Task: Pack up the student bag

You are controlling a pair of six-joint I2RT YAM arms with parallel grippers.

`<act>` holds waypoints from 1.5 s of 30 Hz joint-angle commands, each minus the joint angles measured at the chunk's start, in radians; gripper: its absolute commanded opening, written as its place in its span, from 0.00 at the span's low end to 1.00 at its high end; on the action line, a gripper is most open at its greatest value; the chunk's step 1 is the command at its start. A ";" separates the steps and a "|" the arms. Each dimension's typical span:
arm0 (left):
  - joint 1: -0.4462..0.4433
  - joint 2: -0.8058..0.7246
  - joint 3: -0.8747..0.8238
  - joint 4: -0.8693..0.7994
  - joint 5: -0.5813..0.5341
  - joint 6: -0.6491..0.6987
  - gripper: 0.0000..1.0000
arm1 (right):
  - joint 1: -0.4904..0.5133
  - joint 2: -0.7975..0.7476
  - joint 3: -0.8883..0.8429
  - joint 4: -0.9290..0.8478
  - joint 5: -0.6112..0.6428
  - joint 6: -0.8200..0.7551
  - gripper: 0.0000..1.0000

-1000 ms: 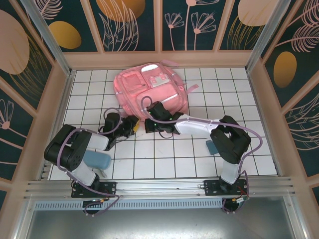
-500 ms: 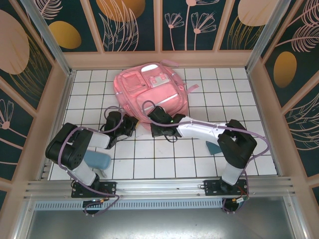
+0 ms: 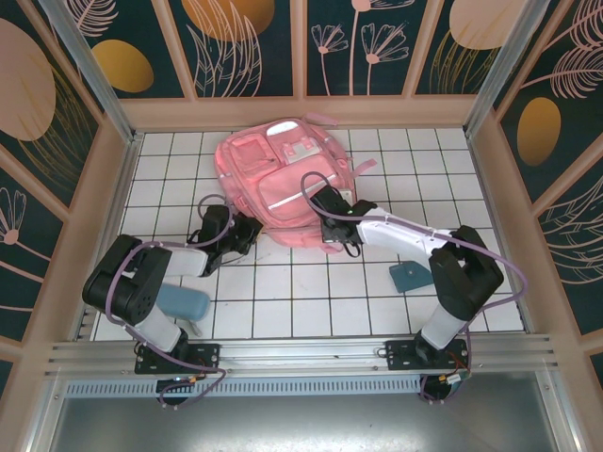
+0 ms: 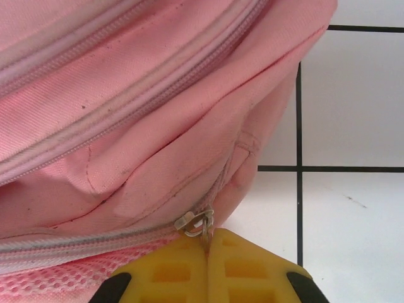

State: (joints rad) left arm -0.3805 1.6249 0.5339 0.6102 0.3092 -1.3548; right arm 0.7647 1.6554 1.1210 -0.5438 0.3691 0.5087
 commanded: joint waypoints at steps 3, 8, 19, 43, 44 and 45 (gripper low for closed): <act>0.034 -0.007 0.125 -0.102 -0.076 0.127 0.00 | 0.049 -0.051 0.028 -0.065 -0.034 -0.028 0.00; 0.075 -0.045 0.111 -0.153 -0.122 0.119 0.23 | 0.150 -0.044 0.036 0.054 -0.260 -0.031 0.00; 0.090 -0.345 -0.098 -0.285 -0.123 0.051 0.60 | 0.228 0.226 0.300 0.266 -0.445 -0.002 0.00; 0.032 -0.277 -0.115 -0.143 -0.007 -0.159 0.39 | 0.266 0.211 0.284 0.254 -0.450 -0.059 0.00; 0.031 -0.270 -0.106 -0.152 -0.013 -0.159 0.37 | 0.274 0.208 0.283 0.242 -0.436 -0.071 0.00; 0.031 -0.261 -0.095 -0.152 -0.018 -0.157 0.36 | 0.287 0.201 0.278 0.226 -0.409 -0.080 0.00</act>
State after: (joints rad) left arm -0.3367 1.3396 0.3985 0.4587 0.3027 -1.4803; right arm 1.0111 1.9274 1.4052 -0.3233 -0.0582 0.4744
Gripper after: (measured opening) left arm 0.364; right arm 0.049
